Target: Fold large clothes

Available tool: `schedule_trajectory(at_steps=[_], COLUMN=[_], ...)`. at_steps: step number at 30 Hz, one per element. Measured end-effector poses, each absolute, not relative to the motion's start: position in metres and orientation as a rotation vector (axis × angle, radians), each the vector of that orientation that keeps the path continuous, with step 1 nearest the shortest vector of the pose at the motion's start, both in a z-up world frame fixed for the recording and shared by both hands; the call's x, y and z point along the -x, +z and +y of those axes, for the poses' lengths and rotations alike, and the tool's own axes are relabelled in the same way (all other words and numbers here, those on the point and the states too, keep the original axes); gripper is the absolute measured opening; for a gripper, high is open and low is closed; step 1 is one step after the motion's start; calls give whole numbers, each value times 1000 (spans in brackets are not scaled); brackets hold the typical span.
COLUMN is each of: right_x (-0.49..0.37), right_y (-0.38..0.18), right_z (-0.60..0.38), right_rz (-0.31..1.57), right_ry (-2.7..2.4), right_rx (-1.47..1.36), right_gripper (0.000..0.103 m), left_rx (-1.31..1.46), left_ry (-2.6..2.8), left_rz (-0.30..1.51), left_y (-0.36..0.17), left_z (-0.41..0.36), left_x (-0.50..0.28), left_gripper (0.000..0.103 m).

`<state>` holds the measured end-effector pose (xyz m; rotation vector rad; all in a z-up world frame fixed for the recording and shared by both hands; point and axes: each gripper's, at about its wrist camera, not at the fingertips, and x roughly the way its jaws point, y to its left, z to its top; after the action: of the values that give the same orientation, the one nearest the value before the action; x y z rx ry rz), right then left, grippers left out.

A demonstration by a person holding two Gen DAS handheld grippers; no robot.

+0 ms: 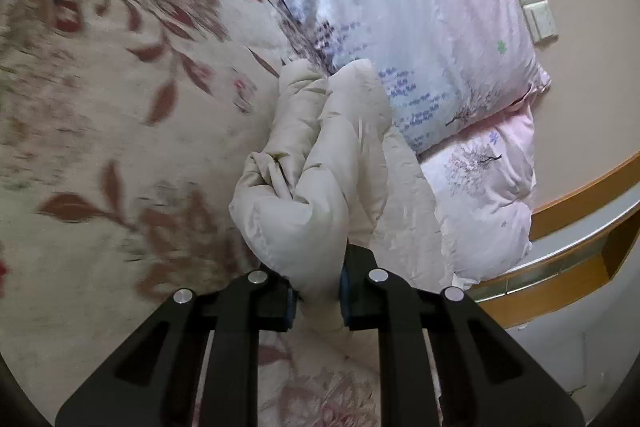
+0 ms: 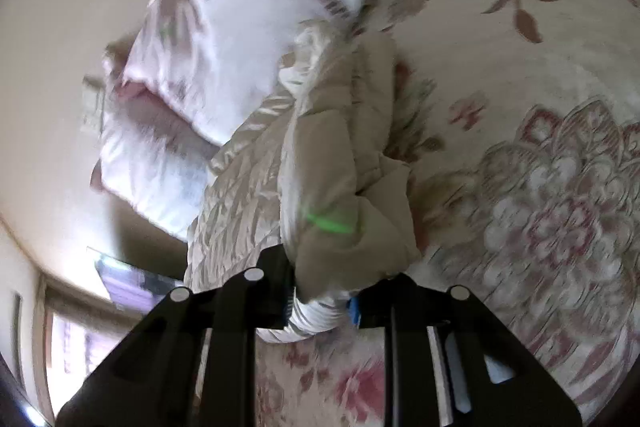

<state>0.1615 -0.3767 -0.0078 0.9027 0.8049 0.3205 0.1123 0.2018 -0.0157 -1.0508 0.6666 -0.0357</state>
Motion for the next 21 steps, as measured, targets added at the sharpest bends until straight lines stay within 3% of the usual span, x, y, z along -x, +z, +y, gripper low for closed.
schedule_trajectory(at_steps=[15,17,19,21], right_x=[-99,-96,-93,-90], right_y=[-5,-9,-8,2], right_z=[-329,-332,-335,-337], right_rz=[903,929,934,904], right_ry=[452,404,333,230], right_rx=[-631,-609,-582,-526], right_gripper=[22,32,54,63], left_rx=[1063,1061,1052,1044], left_ry=[47,39,43,47], left_rz=[642,638,644,643], left_y=[-28,-31,-33,-34], left_z=[232,231,231,232], left_x=[-14,-12,-14,-14], left_gripper=[15,16,19,26])
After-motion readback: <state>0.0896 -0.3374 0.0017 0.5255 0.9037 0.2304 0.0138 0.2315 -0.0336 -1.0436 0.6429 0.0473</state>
